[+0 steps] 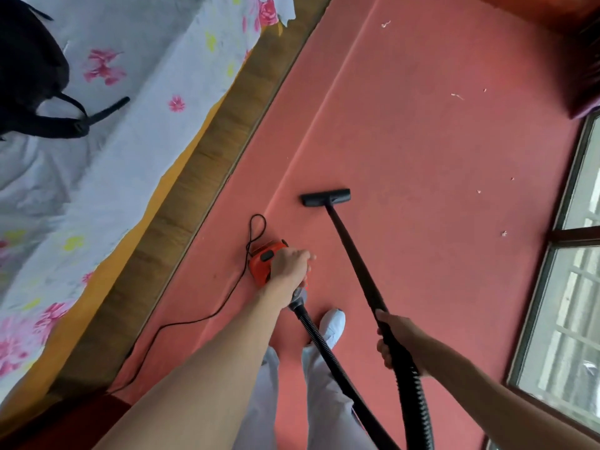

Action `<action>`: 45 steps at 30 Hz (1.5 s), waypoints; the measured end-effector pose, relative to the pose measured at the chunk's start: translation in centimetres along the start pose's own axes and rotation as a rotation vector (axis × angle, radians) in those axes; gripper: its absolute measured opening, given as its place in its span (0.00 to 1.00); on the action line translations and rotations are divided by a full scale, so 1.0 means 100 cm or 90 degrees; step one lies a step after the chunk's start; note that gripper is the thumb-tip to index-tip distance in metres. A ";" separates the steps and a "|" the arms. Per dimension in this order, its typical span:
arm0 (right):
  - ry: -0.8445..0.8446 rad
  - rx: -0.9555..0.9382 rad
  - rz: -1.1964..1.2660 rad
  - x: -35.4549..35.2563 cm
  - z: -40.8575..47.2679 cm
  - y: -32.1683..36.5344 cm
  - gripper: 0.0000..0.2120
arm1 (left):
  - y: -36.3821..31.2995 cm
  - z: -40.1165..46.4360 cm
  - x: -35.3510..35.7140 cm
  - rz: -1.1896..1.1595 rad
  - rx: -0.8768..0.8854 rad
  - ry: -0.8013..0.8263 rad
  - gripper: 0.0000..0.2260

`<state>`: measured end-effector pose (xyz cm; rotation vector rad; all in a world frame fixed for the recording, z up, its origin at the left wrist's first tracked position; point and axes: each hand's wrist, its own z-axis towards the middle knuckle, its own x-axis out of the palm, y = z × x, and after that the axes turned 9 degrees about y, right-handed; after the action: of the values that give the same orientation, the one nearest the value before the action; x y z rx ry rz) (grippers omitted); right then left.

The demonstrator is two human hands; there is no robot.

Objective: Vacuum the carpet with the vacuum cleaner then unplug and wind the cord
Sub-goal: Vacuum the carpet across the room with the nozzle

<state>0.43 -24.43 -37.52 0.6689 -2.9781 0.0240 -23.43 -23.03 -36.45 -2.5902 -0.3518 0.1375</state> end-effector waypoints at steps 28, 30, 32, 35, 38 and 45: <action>0.001 -0.115 -0.109 0.052 0.026 0.033 0.15 | 0.074 -0.081 0.026 -0.183 -0.039 -0.029 0.14; -0.008 -0.153 -0.140 0.060 0.033 0.048 0.13 | 0.083 -0.088 0.017 -0.208 -0.029 -0.041 0.12; 0.003 -0.185 -0.152 0.074 0.031 0.053 0.12 | 0.092 -0.098 0.007 -0.208 -0.017 -0.077 0.08; 0.022 -0.178 -0.117 0.089 0.017 0.041 0.11 | 0.107 -0.111 -0.007 -0.217 -0.021 -0.100 0.07; 0.039 -0.154 -0.067 0.081 -0.005 0.021 0.13 | 0.111 -0.121 -0.012 -0.233 -0.018 -0.097 0.07; 0.048 -0.162 0.000 0.086 -0.053 0.006 0.17 | 0.087 -0.133 -0.006 -0.270 -0.015 -0.062 0.07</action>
<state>-7.15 -27.38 -31.43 0.6212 -2.8397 -0.3174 -19.92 -36.86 -29.38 -2.4726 -0.9298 0.1079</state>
